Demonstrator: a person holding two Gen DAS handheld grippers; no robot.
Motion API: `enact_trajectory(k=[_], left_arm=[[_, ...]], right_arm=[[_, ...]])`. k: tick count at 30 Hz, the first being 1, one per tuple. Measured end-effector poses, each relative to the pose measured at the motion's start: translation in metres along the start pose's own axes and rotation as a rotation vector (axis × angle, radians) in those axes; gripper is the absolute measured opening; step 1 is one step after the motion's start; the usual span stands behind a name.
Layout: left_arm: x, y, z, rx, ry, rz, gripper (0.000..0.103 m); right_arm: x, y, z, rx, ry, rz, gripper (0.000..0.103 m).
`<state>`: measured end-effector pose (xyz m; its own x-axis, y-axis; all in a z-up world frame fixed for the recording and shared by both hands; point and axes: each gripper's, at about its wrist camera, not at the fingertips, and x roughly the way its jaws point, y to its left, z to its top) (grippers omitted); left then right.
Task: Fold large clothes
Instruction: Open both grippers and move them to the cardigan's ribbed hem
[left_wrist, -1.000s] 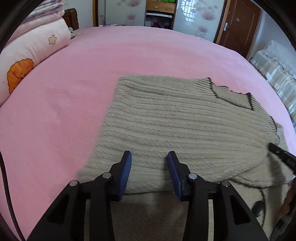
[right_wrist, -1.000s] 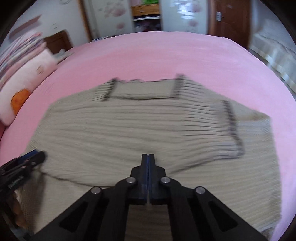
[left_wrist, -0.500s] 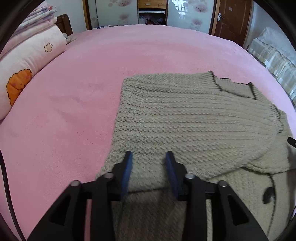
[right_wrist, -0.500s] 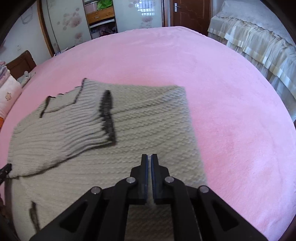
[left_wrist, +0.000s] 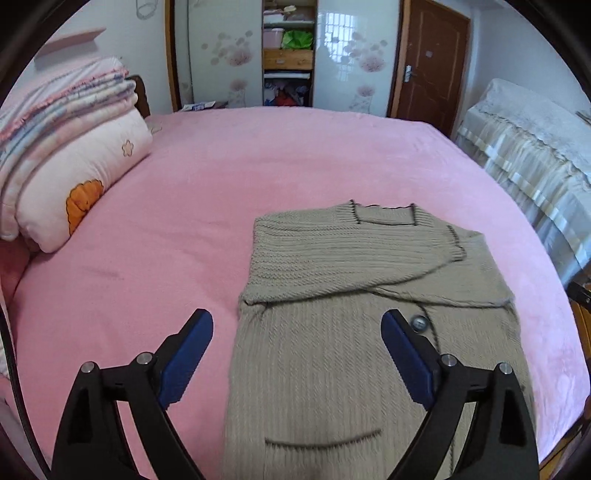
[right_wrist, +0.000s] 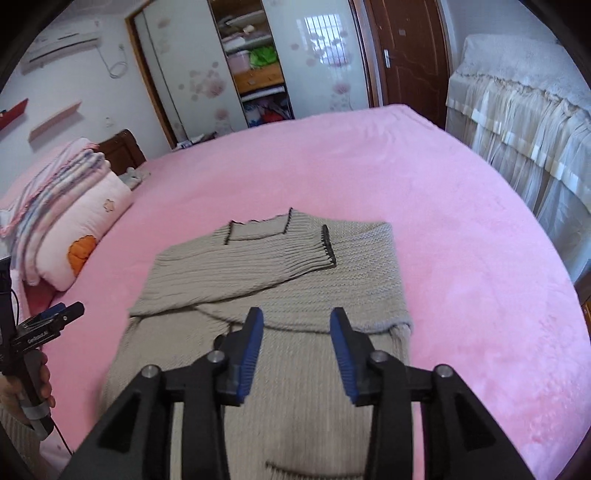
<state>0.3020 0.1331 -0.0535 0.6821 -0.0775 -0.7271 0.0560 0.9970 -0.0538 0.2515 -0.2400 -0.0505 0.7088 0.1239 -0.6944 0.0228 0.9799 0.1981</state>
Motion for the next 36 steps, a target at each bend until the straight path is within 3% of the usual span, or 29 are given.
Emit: enact_trajectory(k=[4,8,15,25,36], left_arm=[[-0.057,-0.01,-0.018,0.025,-0.052,-0.021,0.092],[-0.107,-0.022,-0.041,0.022,-0.097,-0.036,0.092],[-0.165,-0.031,-0.081,0.03,-0.126,-0.035,0.092],[-0.193,-0.017,-0.136,0.048,-0.085,0.0,0.092],[-0.212,0.036,-0.186,-0.084,-0.13,-0.01,0.092]], right_arm=[[-0.05,0.009,-0.015,-0.011,-0.041,0.018,0.041],[-0.089,0.015,-0.03,-0.02,-0.066,0.018,0.051],[-0.138,0.029,-0.062,-0.08,-0.091,0.024,0.052],[-0.186,0.04,-0.124,-0.148,-0.15,0.021,0.059],[-0.215,0.045,-0.17,-0.207,-0.242,-0.023,0.059]])
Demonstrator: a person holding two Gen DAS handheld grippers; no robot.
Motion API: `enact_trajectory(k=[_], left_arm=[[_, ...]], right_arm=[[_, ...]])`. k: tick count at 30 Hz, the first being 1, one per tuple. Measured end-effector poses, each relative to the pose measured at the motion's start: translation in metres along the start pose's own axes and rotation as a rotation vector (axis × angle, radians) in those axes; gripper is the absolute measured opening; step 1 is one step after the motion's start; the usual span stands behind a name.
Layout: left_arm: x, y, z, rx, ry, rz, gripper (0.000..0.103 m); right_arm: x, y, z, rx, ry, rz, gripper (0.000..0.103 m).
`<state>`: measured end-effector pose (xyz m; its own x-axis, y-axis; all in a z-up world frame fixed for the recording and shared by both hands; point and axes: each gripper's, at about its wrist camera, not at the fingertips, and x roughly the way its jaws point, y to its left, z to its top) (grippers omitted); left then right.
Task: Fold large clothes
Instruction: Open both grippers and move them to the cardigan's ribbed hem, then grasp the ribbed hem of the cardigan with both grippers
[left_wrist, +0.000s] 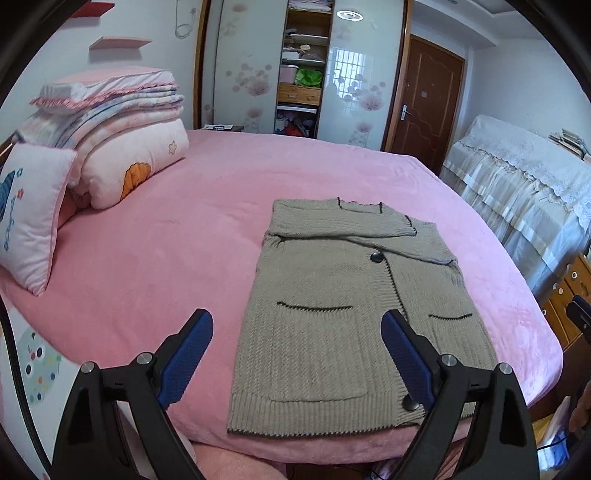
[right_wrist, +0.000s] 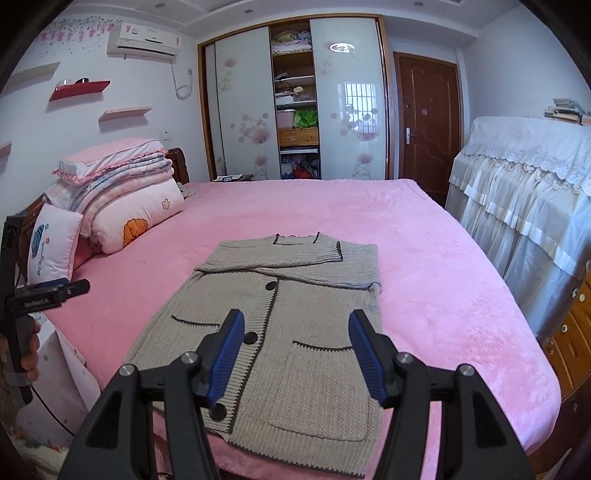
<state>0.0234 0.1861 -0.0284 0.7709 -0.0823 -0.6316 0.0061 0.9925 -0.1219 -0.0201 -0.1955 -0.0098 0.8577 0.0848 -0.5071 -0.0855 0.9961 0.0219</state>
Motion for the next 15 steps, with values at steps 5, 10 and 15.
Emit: enact_trajectory(k=[5,10,15], left_arm=[[0.016,0.021,-0.027,0.014,0.049,0.031,0.092],[0.049,0.032,-0.055,0.05,0.156,0.034,0.092],[0.09,0.05,-0.09,0.024,0.274,0.02,0.092]], right_arm=[[0.007,0.003,-0.025,-0.023,0.031,-0.019,0.059],[0.028,0.0,-0.056,-0.025,0.117,-0.02,0.059],[0.056,-0.018,-0.089,0.022,0.229,-0.02,0.059]])
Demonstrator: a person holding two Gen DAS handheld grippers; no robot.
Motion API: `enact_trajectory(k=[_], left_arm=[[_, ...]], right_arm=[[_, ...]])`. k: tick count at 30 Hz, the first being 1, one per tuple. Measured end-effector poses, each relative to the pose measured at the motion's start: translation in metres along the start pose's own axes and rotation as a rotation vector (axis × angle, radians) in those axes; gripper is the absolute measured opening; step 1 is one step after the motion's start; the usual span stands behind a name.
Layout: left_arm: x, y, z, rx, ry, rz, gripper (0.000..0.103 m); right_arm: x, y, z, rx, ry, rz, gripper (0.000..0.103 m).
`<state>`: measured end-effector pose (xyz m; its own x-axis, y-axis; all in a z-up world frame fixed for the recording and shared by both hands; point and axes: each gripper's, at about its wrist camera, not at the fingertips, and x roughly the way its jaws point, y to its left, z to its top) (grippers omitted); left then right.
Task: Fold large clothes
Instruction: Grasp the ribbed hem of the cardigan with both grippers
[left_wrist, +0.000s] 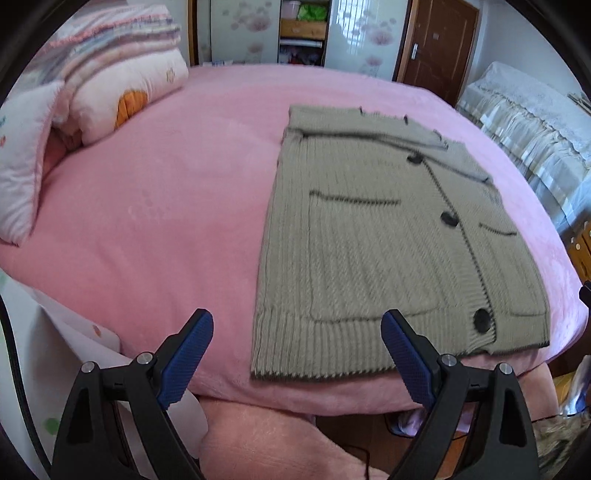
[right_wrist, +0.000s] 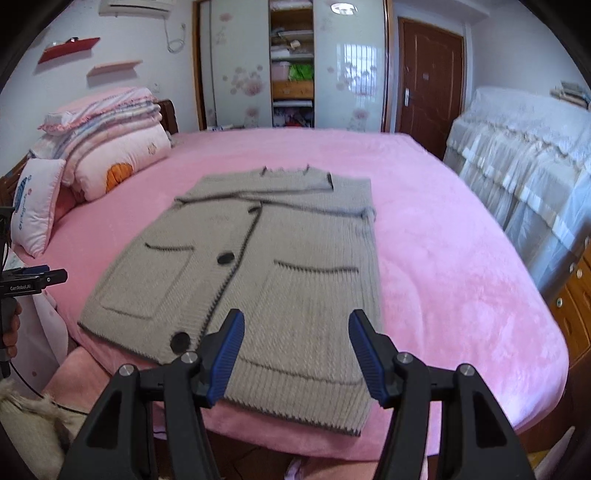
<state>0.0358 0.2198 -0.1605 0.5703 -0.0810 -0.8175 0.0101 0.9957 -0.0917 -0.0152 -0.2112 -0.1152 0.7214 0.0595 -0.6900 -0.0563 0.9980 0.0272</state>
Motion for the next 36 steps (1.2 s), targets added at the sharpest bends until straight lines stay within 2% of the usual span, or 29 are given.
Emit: enact_trajectory(k=[4,9,16,22,24,26,28,31,36], left_arm=[[0.035,0.016,-0.012,-0.039,0.083,-0.026,0.085],[0.07,0.037,-0.022,-0.154,0.179,-0.13,0.075],[0.086,0.035,-0.031,-0.147,0.205,-0.179,0.074],[0.094,0.04,-0.033,-0.168,0.212,-0.21,0.074],[0.092,0.043,-0.033,-0.18,0.208,-0.223,0.074],[0.093,0.044,-0.034,-0.192,0.208,-0.25,0.071],[0.091,0.047,-0.036,-0.193,0.218,-0.283,0.055],[0.088,0.049,-0.038,-0.191,0.225,-0.318,0.04],[0.092,0.058,-0.041,-0.233,0.239,-0.345,0.04]], right_arm=[[0.029,-0.022,-0.025,0.024,0.094,-0.014,0.059],[0.052,-0.052,-0.049,0.099,0.191,-0.009,0.059],[0.075,-0.076,-0.075,0.192,0.296,0.063,0.058],[0.085,-0.084,-0.085,0.241,0.344,0.127,0.043],[0.086,-0.083,-0.085,0.247,0.349,0.153,0.034],[0.087,-0.08,-0.084,0.239,0.35,0.168,0.017],[0.087,-0.076,-0.083,0.215,0.349,0.16,0.013],[0.088,-0.073,-0.084,0.206,0.353,0.154,0.012],[0.095,-0.082,-0.086,0.258,0.374,0.175,0.015]])
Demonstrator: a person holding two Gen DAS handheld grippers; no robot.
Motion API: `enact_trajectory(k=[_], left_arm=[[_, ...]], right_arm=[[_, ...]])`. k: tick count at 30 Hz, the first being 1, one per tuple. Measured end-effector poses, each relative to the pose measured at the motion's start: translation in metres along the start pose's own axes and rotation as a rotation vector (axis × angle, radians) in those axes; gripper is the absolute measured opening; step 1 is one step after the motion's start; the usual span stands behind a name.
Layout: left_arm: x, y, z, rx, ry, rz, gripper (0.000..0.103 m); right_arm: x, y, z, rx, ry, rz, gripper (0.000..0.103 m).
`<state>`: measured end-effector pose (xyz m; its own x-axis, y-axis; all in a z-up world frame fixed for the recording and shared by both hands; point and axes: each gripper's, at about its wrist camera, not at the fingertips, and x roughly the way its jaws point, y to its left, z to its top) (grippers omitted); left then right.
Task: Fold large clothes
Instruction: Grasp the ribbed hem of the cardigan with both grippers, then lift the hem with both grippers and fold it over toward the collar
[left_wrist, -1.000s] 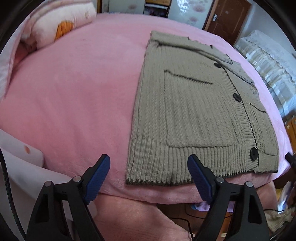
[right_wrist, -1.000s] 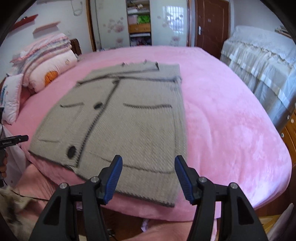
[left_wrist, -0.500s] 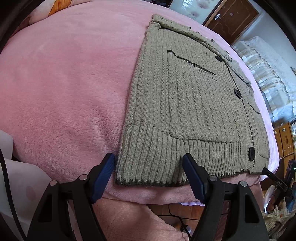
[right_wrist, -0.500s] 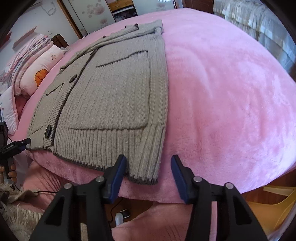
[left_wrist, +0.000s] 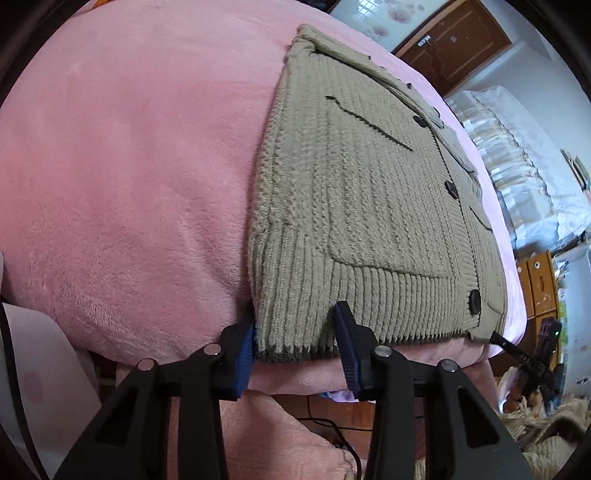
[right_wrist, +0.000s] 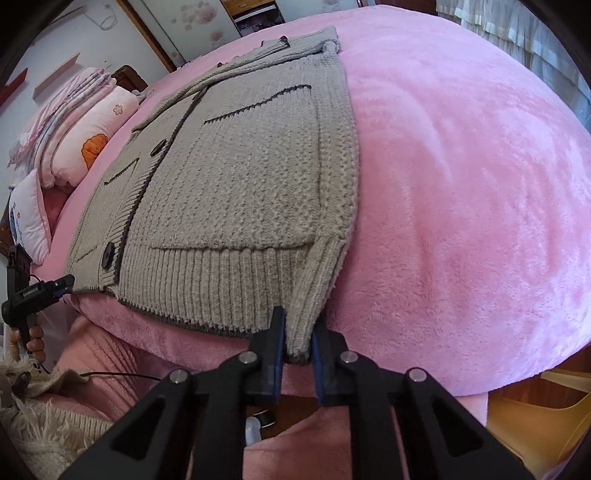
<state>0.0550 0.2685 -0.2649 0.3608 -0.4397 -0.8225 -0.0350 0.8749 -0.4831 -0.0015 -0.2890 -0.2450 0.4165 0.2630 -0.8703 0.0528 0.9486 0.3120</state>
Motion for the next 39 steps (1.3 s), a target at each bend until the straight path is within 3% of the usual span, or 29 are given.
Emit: enact_trajectory(k=[3,5,7,8,10,12,14,15,17,18,19,22,27,33,39], left_arm=[[0.004,0.009,0.0,-0.044,0.007,-0.032,0.046],[0.007,0.014,0.0,-0.082,0.006,-0.075,0.055],[0.009,0.014,0.002,-0.116,0.004,-0.124,0.075],[0.011,0.012,0.002,-0.12,0.003,-0.134,0.081],[0.017,-0.001,0.005,-0.099,0.011,-0.101,0.089],[0.024,-0.02,0.006,-0.017,0.032,0.0,0.089],[0.03,-0.042,0.004,0.1,0.043,0.13,0.079],[0.032,-0.05,0.003,0.145,0.043,0.18,0.068],[0.028,-0.055,0.003,0.16,0.039,0.192,0.042],[0.025,-0.054,0.005,0.143,0.04,0.178,0.023],[0.02,-0.052,0.008,0.112,0.044,0.146,0.015],[0.01,-0.05,0.012,0.071,0.038,0.108,0.011],[-0.009,-0.074,0.018,0.122,-0.004,0.118,0.01],[-0.048,-0.092,0.051,0.065,-0.105,-0.004,0.01],[-0.073,-0.097,0.082,-0.019,-0.165,-0.096,0.01]], right_arm=[[0.003,-0.006,-0.001,0.03,0.003,0.014,0.017],[0.004,-0.006,-0.001,0.034,0.004,0.016,0.018],[0.005,-0.007,0.0,0.037,0.008,0.018,0.019],[0.005,-0.008,0.0,0.04,0.01,0.02,0.019],[0.006,-0.009,0.001,0.05,0.015,0.027,0.02],[0.006,-0.01,0.001,0.051,0.014,0.026,0.02],[0.005,-0.008,0.001,0.04,0.012,0.02,0.02],[0.005,-0.007,0.001,0.031,0.013,0.016,0.02],[0.004,-0.002,0.002,0.015,0.012,0.023,0.011],[0.002,0.002,0.003,-0.003,0.009,0.012,0.01],[0.001,0.006,0.004,-0.022,0.006,0.008,0.01],[-0.01,0.016,0.007,-0.063,-0.018,0.028,0.009],[-0.039,0.027,0.019,-0.077,-0.114,0.102,0.008],[-0.089,0.033,0.048,-0.05,-0.286,0.163,0.008],[-0.121,0.038,0.083,-0.046,-0.397,0.187,0.008]])
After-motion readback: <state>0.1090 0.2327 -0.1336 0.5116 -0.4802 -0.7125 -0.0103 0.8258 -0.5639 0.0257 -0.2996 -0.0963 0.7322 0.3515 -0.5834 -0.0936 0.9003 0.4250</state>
